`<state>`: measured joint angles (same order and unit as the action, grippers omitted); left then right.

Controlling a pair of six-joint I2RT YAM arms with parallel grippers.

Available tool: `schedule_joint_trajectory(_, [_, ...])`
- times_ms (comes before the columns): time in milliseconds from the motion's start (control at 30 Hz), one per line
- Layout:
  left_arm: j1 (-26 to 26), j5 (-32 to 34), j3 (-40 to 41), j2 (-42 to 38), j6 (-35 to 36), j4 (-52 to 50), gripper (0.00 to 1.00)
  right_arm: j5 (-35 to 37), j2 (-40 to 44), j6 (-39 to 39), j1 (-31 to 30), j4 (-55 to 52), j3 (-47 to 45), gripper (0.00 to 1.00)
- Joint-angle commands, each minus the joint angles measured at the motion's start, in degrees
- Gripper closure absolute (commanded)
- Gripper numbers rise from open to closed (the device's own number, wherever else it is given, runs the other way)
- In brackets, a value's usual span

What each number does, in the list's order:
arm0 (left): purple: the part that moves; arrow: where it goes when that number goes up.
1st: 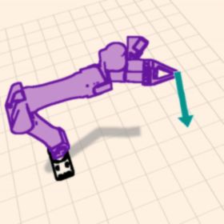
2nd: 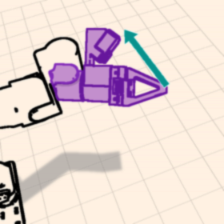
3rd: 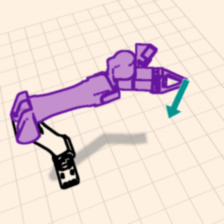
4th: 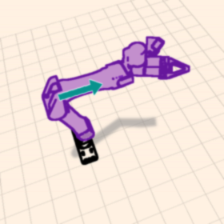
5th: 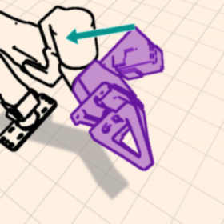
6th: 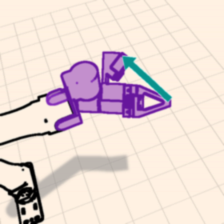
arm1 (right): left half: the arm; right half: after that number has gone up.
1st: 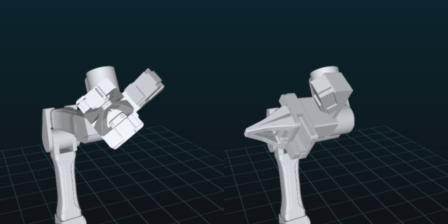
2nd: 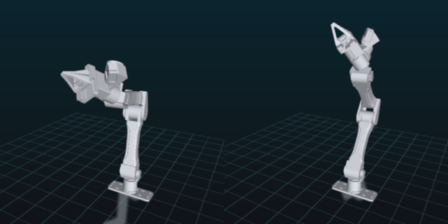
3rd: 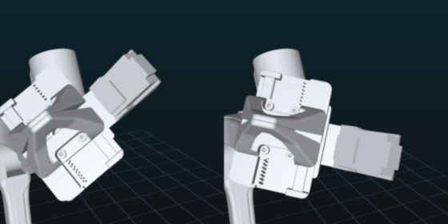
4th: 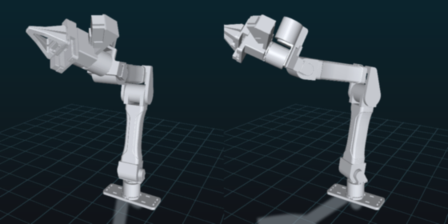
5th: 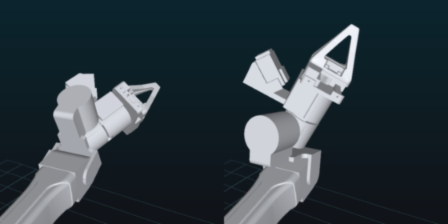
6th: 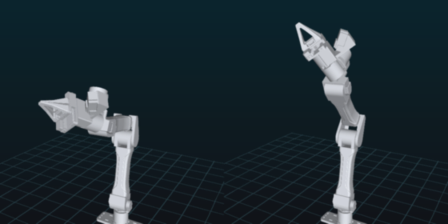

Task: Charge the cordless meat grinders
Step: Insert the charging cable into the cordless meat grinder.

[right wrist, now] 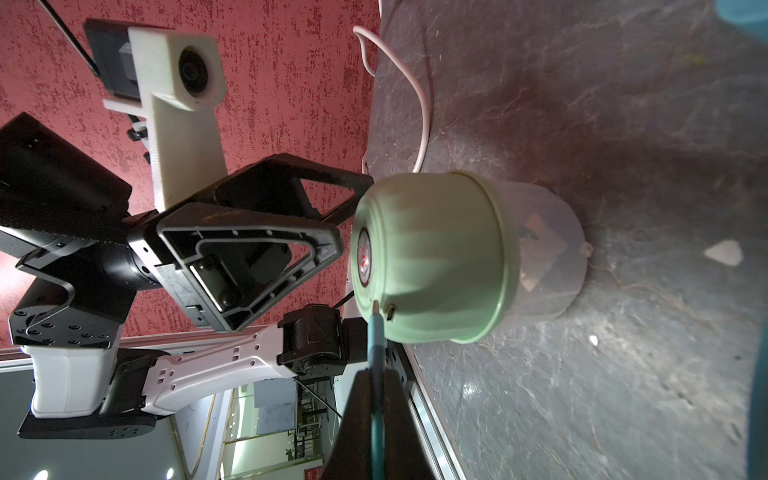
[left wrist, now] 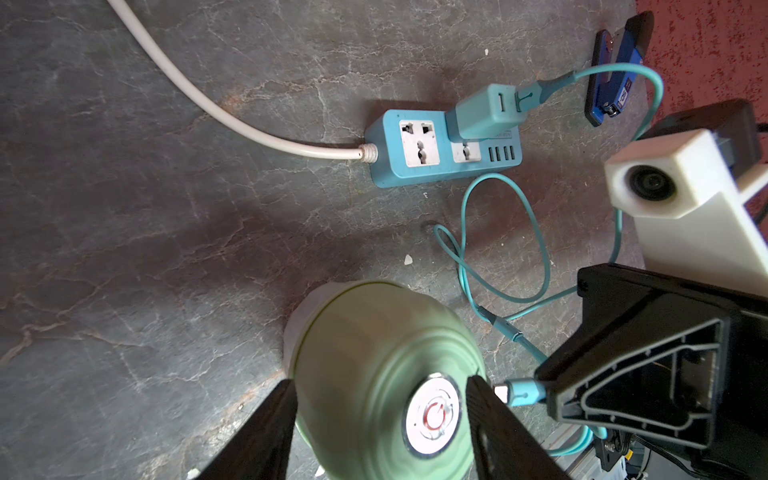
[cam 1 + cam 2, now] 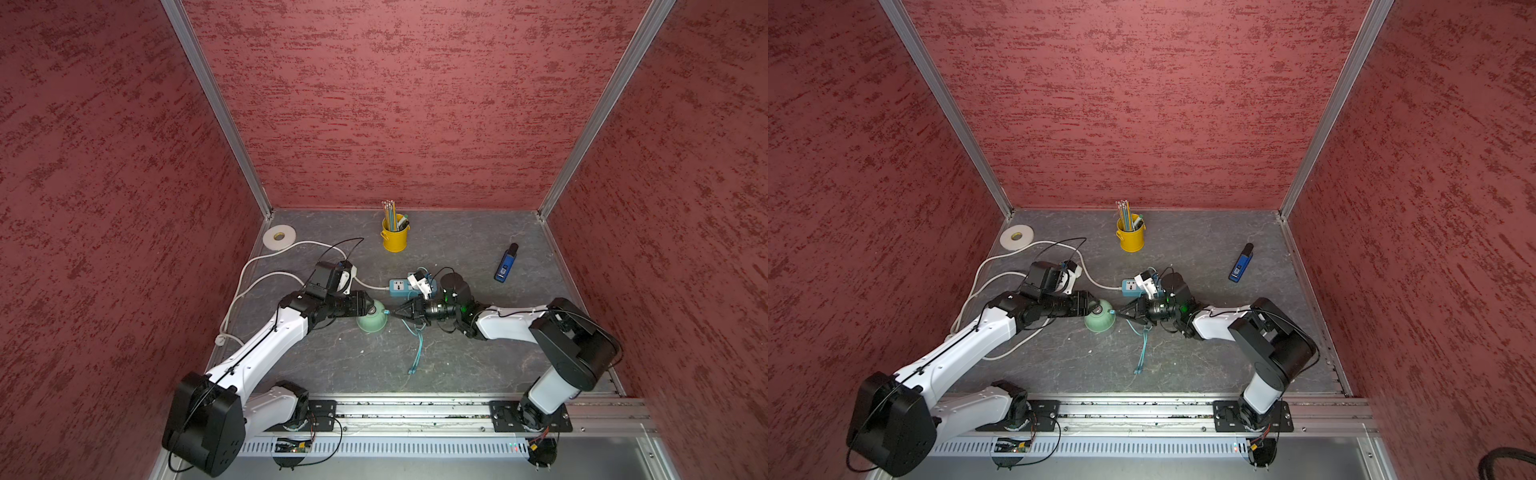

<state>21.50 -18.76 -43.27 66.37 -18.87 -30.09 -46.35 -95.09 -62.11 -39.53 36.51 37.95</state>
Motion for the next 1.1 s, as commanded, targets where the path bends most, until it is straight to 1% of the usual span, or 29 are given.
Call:
schedule_joint_trajectory(0, [-0.3,0.7,-1.7,0.6,1.7,-1.0,0.36,0.2,0.8,1.3,0.2,-0.4,-0.6,1.00])
schedule_joint_trajectory(233, [-0.3,0.7,-1.8,1.6,2.5,-1.9,0.40,0.7,1.8,1.3,0.3,-0.1,-1.8,1.00])
schedule_joint_trajectory(1067, [-0.2,0.7,-1.4,3.0,4.5,-2.7,0.45,1.5,0.6,1.4,0.8,0.2,-0.5,1.00])
